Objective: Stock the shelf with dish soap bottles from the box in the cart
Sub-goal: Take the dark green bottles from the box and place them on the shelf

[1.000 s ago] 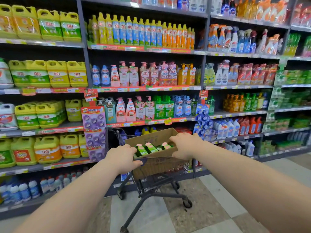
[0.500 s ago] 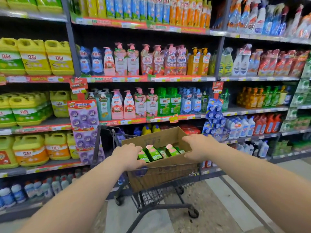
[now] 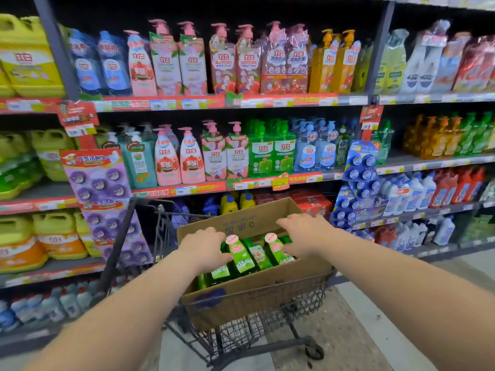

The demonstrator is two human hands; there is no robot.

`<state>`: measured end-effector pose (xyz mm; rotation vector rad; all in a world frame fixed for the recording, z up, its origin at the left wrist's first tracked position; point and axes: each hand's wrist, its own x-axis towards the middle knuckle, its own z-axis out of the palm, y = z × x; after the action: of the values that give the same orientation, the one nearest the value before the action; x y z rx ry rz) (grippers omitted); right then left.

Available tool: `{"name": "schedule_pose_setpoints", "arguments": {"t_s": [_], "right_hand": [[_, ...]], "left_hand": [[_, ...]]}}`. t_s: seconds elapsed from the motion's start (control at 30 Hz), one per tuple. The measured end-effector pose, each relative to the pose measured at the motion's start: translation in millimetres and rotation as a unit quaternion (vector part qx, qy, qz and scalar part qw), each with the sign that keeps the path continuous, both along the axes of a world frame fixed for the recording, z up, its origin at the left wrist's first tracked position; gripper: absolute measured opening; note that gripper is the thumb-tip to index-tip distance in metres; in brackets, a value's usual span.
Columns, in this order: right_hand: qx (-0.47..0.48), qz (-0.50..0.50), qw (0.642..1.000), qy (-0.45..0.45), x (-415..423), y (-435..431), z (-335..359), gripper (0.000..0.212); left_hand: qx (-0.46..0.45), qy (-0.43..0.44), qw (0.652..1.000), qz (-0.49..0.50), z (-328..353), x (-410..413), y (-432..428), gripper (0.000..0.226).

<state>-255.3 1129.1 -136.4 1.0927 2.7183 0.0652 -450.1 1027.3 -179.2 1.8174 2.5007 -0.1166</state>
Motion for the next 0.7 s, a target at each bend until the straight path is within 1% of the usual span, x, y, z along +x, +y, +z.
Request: {"name": "schedule_pose_setpoints", "arguments": {"t_s": [0.17, 0.33, 0.47, 0.7], "right_hand": [[-0.018, 0.054, 0.998, -0.006, -14, 77, -11, 0.066], [-0.024, 0.099, 0.995, -0.023, -26, 150, -21, 0.065], [-0.049, 0.132, 0.989, -0.036, -45, 184, -38, 0.066], [-0.093, 0.165, 0.980, -0.051, -92, 219, -79, 0.066]], "left_hand": [[-0.020, -0.016, 0.998, 0.049, -14, -4, 66, 0.057], [-0.038, -0.037, 0.994, 0.094, -28, 3, 116, 0.060], [-0.061, -0.050, 0.987, 0.139, -42, -1, 130, 0.061], [-0.088, -0.091, 0.971, 0.205, -75, -41, 132, 0.062]]}}
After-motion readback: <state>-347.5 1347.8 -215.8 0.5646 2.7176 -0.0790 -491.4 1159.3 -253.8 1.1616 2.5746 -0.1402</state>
